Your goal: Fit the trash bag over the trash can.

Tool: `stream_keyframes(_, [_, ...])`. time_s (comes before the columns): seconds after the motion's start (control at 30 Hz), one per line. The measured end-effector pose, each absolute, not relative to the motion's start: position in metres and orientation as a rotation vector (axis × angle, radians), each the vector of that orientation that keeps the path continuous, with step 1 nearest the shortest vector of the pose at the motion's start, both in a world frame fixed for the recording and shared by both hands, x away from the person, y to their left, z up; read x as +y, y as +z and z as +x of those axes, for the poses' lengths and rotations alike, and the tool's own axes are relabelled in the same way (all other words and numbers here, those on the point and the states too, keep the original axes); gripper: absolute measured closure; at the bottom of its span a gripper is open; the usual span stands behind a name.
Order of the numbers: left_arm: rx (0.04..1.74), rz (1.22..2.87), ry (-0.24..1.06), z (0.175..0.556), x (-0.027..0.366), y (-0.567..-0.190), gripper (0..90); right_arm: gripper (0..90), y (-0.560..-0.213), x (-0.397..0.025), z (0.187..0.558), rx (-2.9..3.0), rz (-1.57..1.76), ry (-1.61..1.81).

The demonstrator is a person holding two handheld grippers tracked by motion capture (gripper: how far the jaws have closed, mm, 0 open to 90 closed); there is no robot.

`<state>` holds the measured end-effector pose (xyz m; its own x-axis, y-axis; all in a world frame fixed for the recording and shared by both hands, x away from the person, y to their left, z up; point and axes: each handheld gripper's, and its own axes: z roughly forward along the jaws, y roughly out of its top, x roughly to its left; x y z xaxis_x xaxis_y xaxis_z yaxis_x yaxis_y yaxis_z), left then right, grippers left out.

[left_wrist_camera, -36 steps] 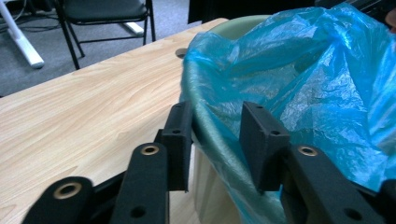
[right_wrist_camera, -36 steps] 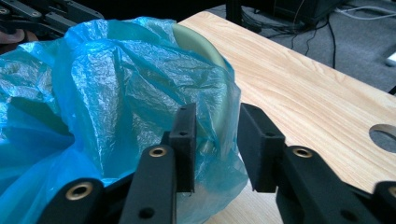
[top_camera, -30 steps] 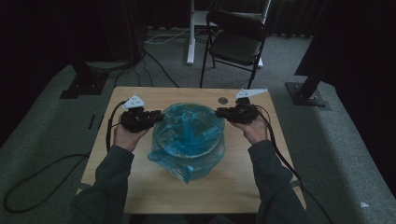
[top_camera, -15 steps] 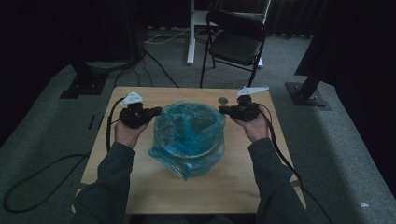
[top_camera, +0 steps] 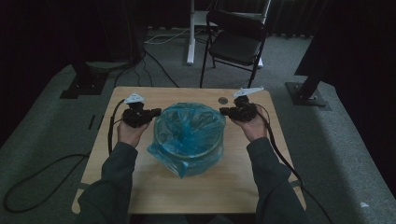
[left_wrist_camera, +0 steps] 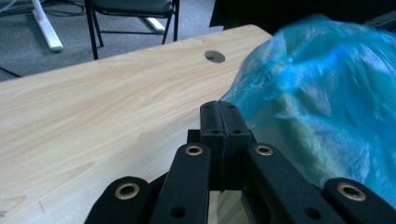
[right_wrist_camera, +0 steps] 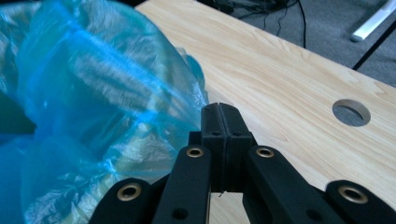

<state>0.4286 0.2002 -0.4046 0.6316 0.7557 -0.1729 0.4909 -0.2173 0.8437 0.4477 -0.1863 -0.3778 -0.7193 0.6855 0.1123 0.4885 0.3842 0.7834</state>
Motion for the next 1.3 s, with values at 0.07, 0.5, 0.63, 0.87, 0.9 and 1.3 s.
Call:
stream_keyframes(0.07, [0.997,1.883,0.329,0.428,0.201,-0.409,89.7,90.0,-0.380,-0.185,0.447,2.412,1.042,1.237])
stream_keyframes(0.5, [0.991,1.904,0.296,0.426,0.195,-0.420,89.7,90.0,-0.396,-0.184,0.441,2.460,1.058,1.206])
stream_keyframes(0.63, [0.992,1.913,0.291,0.427,0.192,-0.421,89.6,90.0,-0.397,-0.182,0.443,2.462,1.071,1.186])
stream_keyframes(0.87, [1.016,1.907,0.307,0.431,0.189,-0.421,89.6,90.0,-0.398,-0.184,0.449,2.434,1.120,1.162])
stream_keyframes(0.9, [1.017,1.903,0.305,0.432,0.189,-0.421,89.5,90.0,-0.399,-0.184,0.449,2.436,1.129,1.149])
stream_keyframes(1.3, [1.048,1.929,0.308,0.435,0.189,-0.429,89.5,89.9,-0.404,-0.182,0.448,2.458,1.134,1.088])
